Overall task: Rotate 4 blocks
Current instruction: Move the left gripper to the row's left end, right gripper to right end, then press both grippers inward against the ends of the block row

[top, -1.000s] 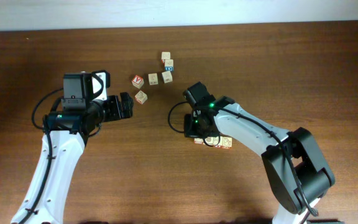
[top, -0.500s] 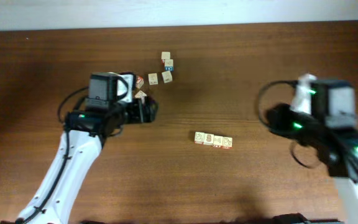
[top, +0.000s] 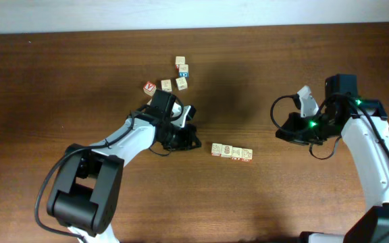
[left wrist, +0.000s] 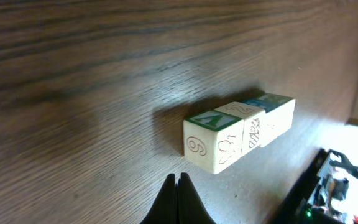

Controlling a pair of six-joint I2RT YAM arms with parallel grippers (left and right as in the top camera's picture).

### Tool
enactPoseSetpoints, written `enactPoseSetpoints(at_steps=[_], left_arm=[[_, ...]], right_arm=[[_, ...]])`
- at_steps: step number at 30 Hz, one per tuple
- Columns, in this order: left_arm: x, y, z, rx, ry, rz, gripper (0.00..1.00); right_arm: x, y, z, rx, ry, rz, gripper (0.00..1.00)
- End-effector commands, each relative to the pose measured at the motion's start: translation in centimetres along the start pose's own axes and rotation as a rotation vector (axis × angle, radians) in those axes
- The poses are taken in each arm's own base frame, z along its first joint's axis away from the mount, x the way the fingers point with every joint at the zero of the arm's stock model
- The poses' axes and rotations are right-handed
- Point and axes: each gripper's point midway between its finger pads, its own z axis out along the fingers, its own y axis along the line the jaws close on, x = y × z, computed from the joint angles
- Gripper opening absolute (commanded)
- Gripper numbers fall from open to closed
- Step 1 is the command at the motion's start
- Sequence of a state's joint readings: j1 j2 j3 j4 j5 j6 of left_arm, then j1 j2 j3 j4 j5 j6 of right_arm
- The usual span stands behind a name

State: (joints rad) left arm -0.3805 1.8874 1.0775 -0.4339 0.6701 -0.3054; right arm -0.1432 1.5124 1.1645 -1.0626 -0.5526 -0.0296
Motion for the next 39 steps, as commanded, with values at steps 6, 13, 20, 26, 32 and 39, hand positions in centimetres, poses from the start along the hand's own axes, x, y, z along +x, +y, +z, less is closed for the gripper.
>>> enactPoseSetpoints(at_steps=[6, 13, 20, 26, 32, 39], left_arm=[[0.5, -1.5, 2.0, 0.105, 0.041, 0.097, 0.00], [0.2, -0.8, 2.7, 0.064, 0.033, -0.024, 0.00], [0.1, -0.8, 3.1, 0.032, 0.020, -0.037, 0.00], [0.1, -0.9, 3.1, 0.033, 0.021, -0.039, 0.00], [0.2, -1.2, 3.3, 0.039, 0.027, -0.057, 0.00], [0.3, -1.3, 3.4, 0.041, 0.031, -0.059, 0.00]], right_arm=[[2.2, -3.9, 3.2, -0.044, -0.021, 0.082, 0.04], [2.3, -4.0, 3.3, -0.044, -0.017, 0.112, 0.04], [3.0, -4.2, 3.7, -0.041, 0.000, 0.130, 0.04], [4.7, -4.7, 5.8, -0.080, 0.003, 0.173, 0.04], [4.8, -4.9, 6.2, -0.079, -0.005, 0.198, 0.04], [4.6, -4.7, 6.4, -0.084, -0.007, 0.190, 0.04]])
